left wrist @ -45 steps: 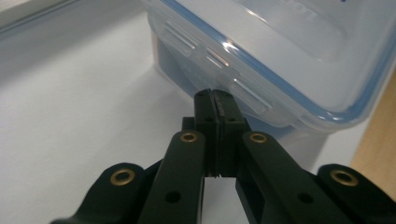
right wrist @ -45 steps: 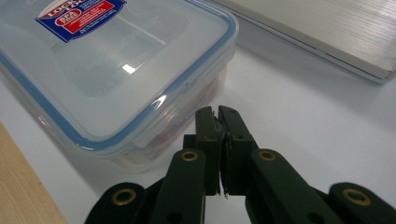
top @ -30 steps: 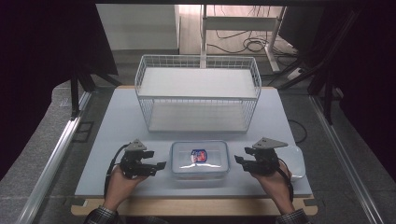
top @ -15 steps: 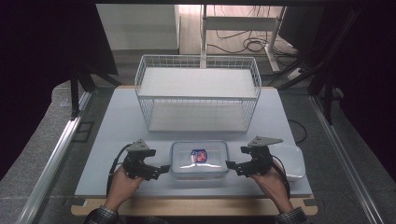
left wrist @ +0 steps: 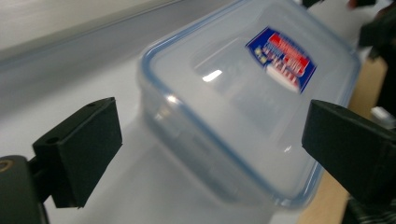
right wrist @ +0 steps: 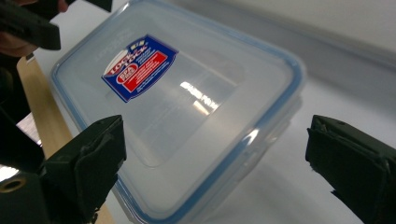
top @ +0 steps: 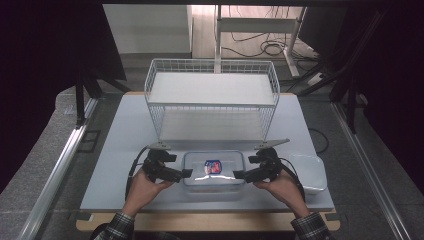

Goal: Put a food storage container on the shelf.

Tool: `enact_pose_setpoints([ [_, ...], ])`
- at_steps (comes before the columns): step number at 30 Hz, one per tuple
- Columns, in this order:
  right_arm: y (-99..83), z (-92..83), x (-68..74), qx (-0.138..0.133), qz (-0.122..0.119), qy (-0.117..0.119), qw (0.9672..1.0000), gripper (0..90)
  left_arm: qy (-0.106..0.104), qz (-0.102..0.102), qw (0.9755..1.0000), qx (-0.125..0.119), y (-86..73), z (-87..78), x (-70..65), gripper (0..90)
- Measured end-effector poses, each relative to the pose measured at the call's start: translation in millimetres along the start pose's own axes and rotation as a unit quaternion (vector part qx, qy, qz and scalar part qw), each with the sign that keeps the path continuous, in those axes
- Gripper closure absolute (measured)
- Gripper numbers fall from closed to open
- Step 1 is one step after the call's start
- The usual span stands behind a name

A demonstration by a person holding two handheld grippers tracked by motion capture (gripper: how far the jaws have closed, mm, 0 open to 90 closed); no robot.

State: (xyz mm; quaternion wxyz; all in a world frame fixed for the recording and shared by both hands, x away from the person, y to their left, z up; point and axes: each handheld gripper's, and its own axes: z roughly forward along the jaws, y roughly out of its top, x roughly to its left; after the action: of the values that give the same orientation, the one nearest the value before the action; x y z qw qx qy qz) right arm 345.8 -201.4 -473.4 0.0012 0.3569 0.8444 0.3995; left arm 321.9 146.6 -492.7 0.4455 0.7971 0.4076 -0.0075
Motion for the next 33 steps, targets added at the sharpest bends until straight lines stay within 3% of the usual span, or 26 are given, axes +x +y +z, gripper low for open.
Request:
enact_pose_setpoints([
  [3,0.8,6.2,-1.9,0.017,0.009,-0.002,0.9998,5.8,-0.010,-0.007,0.9998,0.013,-0.2,8.8,0.6,6.1],
  [8,-0.9,14.6,-9.8,0.026,0.033,0.026,0.9988,8.5,-0.044,-0.029,0.9983,0.026,-5.9,18.0,5.9,5.9],
  [9,-1.6,18.5,-11.8,0.029,0.047,0.047,0.9974,9.0,-0.051,-0.033,0.9976,0.033,-7.4,21.6,5.4,4.4],
  [14,-2.7,22.7,-15.0,0.031,0.066,0.063,0.9954,7.3,-0.061,-0.045,0.9964,0.037,-10.3,22.3,6.6,3.6],
  [15,-4.7,24.4,-18.8,0.031,0.086,0.075,0.9930,6.9,-0.069,-0.053,0.9955,0.038,-12.4,22.0,6.9,3.9],
  [17,-5.7,25.3,-20.4,0.032,0.094,0.082,0.9917,6.6,-0.074,-0.058,0.9947,0.041,-13.9,21.7,6.9,4.0],
  [18,-8.0,26.5,-23.7,0.032,0.110,0.094,0.9889,7.1,-0.076,-0.063,0.9942,0.043,-15.7,20.0,5.9,5.3],
  [21,-8.1,25.1,-23.0,0.037,0.112,0.095,0.9885,8.3,-0.077,-0.064,0.9941,0.043,-17.0,17.1,5.1,7.6],
  [25,-8.0,17.9,-20.0,0.038,0.106,0.087,0.9898,18.2,-0.086,-0.072,0.9929,0.040,-19.5,13.0,8.2,12.6],
  [26,-9.1,10.9,-20.5,0.030,0.108,0.086,0.9900,26.1,-0.087,-0.075,0.9928,0.035,-20.1,10.2,9.3,20.2],
  [27,-9.1,10.9,-20.5,0.030,0.108,0.086,0.9900,26.1,-0.089,-0.077,0.9925,0.031,-20.8,7.4,10.1,20.2],
  [28,-10.7,5.7,-22.9,0.022,0.118,0.093,0.9885,32.8,-0.093,-0.075,0.9924,0.028,-21.9,5.4,10.3,25.5],
  [29,-10.7,5.7,-22.9,0.022,0.118,0.093,0.9885,32.8,-0.095,-0.073,0.9924,0.027,-22.8,3.7,10.2,25.5],
  [32,-13.6,0.1,-25.7,0.010,0.128,0.106,0.9861,40.5,-0.096,-0.090,0.9912,0.007,-25.8,-2.4,10.1,33.1],
  [33,-16.1,-4.5,-25.4,0.003,0.138,0.111,0.9842,46.0,-0.101,-0.094,0.9905,0.001,-27.2,-4.4,11.0,40.6],
])
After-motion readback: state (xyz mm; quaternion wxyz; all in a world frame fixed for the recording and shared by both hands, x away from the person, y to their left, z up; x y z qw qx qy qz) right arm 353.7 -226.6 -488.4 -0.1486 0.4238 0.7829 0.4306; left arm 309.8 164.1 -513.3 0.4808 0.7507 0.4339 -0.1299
